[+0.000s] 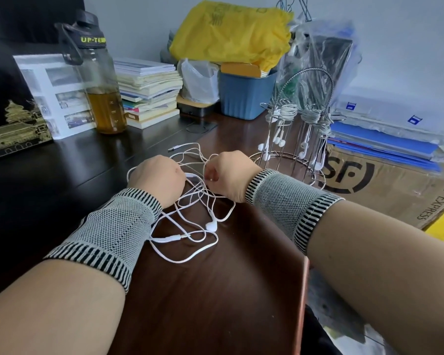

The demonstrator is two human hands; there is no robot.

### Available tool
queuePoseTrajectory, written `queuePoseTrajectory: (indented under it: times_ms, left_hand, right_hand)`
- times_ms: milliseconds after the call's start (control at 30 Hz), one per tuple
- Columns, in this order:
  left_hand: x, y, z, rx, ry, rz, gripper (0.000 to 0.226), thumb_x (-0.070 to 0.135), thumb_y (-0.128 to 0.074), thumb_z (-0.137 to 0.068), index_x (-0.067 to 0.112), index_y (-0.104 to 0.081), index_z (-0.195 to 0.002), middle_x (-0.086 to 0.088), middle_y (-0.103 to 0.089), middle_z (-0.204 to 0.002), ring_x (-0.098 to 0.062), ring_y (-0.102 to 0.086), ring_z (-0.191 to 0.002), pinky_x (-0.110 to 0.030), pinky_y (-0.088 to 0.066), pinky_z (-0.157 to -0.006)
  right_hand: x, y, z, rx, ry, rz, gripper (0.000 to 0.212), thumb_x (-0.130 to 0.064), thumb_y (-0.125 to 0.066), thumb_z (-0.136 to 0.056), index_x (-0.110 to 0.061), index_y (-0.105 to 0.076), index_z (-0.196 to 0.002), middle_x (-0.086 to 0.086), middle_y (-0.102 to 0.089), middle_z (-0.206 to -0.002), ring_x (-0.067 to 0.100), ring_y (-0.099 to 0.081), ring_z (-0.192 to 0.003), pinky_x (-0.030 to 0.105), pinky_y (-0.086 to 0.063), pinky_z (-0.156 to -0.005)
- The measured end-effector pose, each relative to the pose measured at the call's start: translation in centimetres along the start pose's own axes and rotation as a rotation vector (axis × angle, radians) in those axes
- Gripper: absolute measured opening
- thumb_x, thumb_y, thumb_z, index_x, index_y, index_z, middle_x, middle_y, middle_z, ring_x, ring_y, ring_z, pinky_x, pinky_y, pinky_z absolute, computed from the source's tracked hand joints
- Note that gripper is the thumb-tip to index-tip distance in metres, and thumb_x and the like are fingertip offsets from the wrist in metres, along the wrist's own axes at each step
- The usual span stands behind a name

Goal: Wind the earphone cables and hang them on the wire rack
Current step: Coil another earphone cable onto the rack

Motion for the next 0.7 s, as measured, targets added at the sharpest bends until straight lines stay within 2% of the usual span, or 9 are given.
queuePoseTrajectory:
  times_ms: [100,200,367,467,567,700]
  left_hand:
    - [0.1,-0.3,-0.1,-0.012,-0.018,-0.019,0.035,0.024,-0.041,-0.101,0.015,-0.075,-0.107,-0.011,-0.07,-0.103,-0.028,-0.061,-0.093,-0.04,-0.053,-0.085]
    - [0.3,-0.2,0.1,-0.009,-0.068,-0.003,0.033,0.022,-0.044,-0.1,0.02,-0.074,-0.111,-0.007,-0.07,-0.115,-0.029,-0.061,-0.101,-0.04,-0.051,-0.09]
    - [1.0,0.7,0.7,0.062,-0.144,0.137,0.031,0.018,-0.046,-0.097,0.022,-0.073,-0.112,-0.001,-0.063,-0.129,-0.025,-0.056,-0.117,-0.038,-0.042,-0.101]
    - [1.6,1.4,0.8,0.125,-0.2,0.246,0.03,0.014,-0.046,-0.094,0.02,-0.076,-0.097,0.003,-0.065,-0.12,-0.021,-0.056,-0.113,-0.034,-0.039,-0.101]
    - [2.1,0.8,0.8,0.063,-0.242,0.24,0.031,0.016,-0.046,-0.093,0.03,-0.071,-0.08,0.005,-0.067,-0.113,-0.021,-0.057,-0.109,-0.036,-0.042,-0.099]
    - [2.1,0.1,0.7,0.01,-0.255,0.209,0.036,0.015,-0.046,-0.093,0.037,-0.065,-0.071,0.006,-0.069,-0.108,-0.022,-0.06,-0.102,-0.038,-0.046,-0.093]
  right_hand:
    - [0.3,0.3,1.2,0.024,-0.004,0.044,0.019,-0.025,-0.055,-0.088,-0.017,-0.071,-0.093,0.003,-0.07,-0.095,0.025,-0.063,-0.09,0.034,-0.053,-0.083]
    - [1.0,0.6,2.4,0.028,-0.02,0.038,0.019,-0.026,-0.055,-0.087,-0.015,-0.069,-0.095,0.002,-0.07,-0.094,0.024,-0.063,-0.09,0.031,-0.051,-0.084]
    - [1.8,0.3,3.5,-0.016,-0.038,-0.177,0.024,-0.022,-0.059,-0.087,-0.022,-0.07,-0.108,-0.007,-0.06,-0.086,0.013,-0.056,-0.082,0.023,-0.048,-0.084]
    - [1.9,0.0,3.5,0.002,-0.004,-0.218,0.023,-0.025,-0.061,-0.089,-0.022,-0.069,-0.111,-0.008,-0.058,-0.083,0.011,-0.055,-0.079,0.023,-0.047,-0.082]
    - [2.1,-0.3,3.8,0.102,0.036,-0.246,0.019,-0.025,-0.062,-0.09,-0.019,-0.068,-0.108,-0.006,-0.058,-0.083,0.012,-0.054,-0.076,0.026,-0.046,-0.082]
    - [2.2,-0.9,4.4,0.198,0.063,-0.264,0.018,-0.024,-0.061,-0.091,-0.02,-0.069,-0.108,-0.007,-0.052,-0.089,0.007,-0.047,-0.078,0.02,-0.04,-0.082]
Point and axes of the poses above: each hand's wrist, its own z-axis away from the middle knuckle, its own y-axis out of the back of the hand, x = y × z, the point moved 7 cm from there along -z, towards the middle knuckle
